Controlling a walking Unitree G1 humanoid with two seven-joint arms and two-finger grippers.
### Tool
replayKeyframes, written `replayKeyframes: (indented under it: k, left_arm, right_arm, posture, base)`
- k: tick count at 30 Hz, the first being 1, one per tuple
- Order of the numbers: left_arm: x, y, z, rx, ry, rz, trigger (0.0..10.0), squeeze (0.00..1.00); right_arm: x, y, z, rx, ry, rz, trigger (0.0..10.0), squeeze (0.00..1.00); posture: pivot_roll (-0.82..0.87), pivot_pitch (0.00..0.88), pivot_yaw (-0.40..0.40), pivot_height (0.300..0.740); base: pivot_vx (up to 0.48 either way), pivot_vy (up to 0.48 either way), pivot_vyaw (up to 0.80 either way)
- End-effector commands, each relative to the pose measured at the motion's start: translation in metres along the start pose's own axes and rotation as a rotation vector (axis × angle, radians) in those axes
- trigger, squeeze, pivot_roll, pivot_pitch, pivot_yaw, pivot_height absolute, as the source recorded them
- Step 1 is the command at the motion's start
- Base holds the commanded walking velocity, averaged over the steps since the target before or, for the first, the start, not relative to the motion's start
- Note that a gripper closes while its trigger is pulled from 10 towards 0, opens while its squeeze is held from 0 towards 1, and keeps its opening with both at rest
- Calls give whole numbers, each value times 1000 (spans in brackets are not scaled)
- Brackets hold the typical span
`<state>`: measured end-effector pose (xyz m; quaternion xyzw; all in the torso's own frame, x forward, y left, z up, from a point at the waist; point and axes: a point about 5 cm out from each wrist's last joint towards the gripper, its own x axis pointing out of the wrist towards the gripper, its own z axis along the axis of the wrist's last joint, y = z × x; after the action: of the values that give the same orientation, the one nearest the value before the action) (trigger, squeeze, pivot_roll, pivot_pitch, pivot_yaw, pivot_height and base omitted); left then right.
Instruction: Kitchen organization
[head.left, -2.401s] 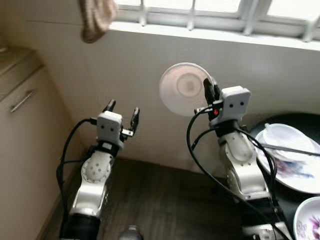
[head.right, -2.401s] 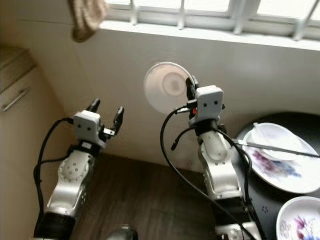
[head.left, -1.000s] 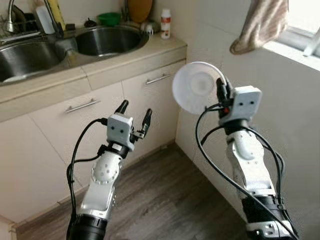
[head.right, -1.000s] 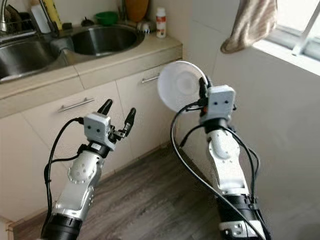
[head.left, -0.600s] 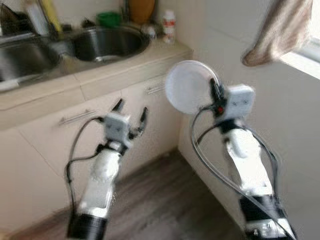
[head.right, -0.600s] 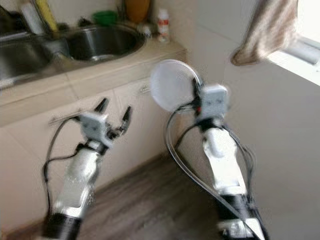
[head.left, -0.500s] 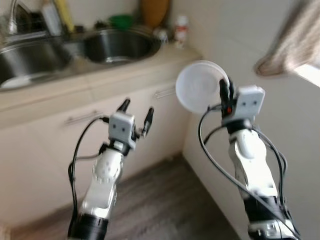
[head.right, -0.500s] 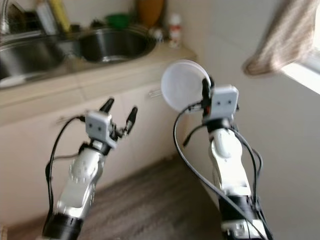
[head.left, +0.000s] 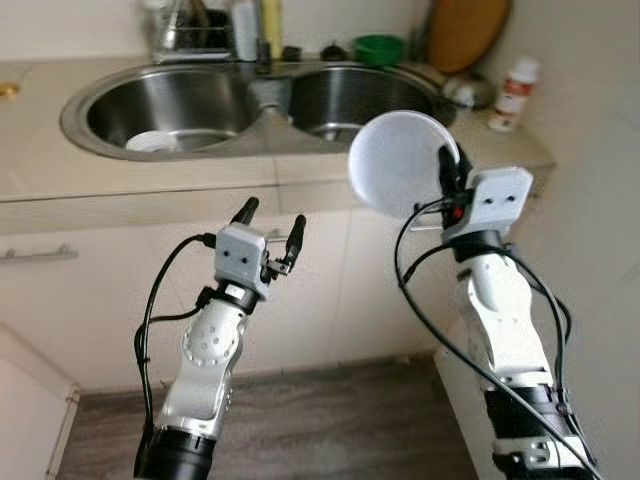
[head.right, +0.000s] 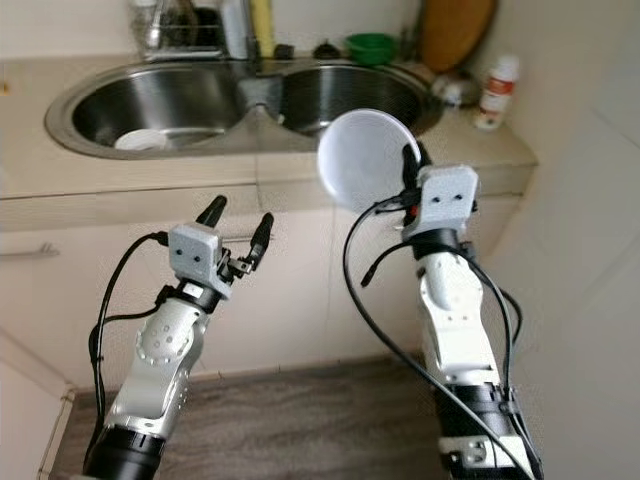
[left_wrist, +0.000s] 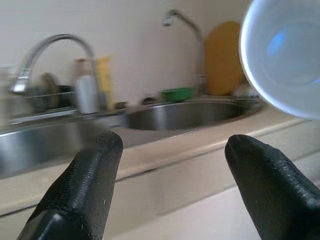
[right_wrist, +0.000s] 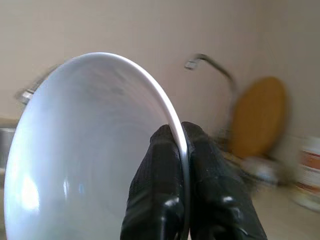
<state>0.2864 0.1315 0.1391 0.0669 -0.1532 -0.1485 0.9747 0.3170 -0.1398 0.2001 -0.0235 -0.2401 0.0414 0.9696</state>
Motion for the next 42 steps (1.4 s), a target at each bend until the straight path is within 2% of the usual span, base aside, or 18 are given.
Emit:
replayKeyframes:
  k: [1, 6, 7, 21, 28, 34, 42]
  left_arm:
    - [2, 3, 2, 5, -7, 5, 10000, 0]
    - [2, 1, 2, 7, -8, 1, 10000, 0]
    - [2, 1, 2, 7, -9, 0, 10000, 0]
    - [3, 1, 2, 11, -10, -5, 10000, 0]
    - [3, 1, 2, 11, -7, -6, 10000, 0]
    - [4, 0, 2, 10, -10, -6, 10000, 0]
    - [3, 0, 2, 7, -10, -6, 10000, 0]
  right_arm:
    - [3, 4, 8, 9, -43, 13, 0, 0]
    - [4, 5, 9, -12, -49, 27, 0, 0]
    - [4, 5, 10, 14, -61, 17, 0, 0]
    - [5, 1, 11, 19, -66, 5, 0, 0]
    - [6, 1, 11, 11, -63, 16, 0, 0]
    - [6, 2, 10, 17, -57, 17, 0, 0]
    - [7, 0, 9, 13, -47, 11, 0, 0]
  posture:
    - [0, 0, -59, 740]
    - [0, 0, -58, 740]
    - [0, 0, -58, 740]
    - [1, 0, -57, 740]
    - [0, 0, -56, 740]
    - [1, 0, -58, 740]
    - [1, 0, -59, 740]
  base:
    - [345, 0, 0]
    - [347, 0, 633]
    - [345, 0, 800]
    - [319, 0, 0]
    - [0, 0, 0]
    - [0, 0, 800]
    - [91, 0, 404]
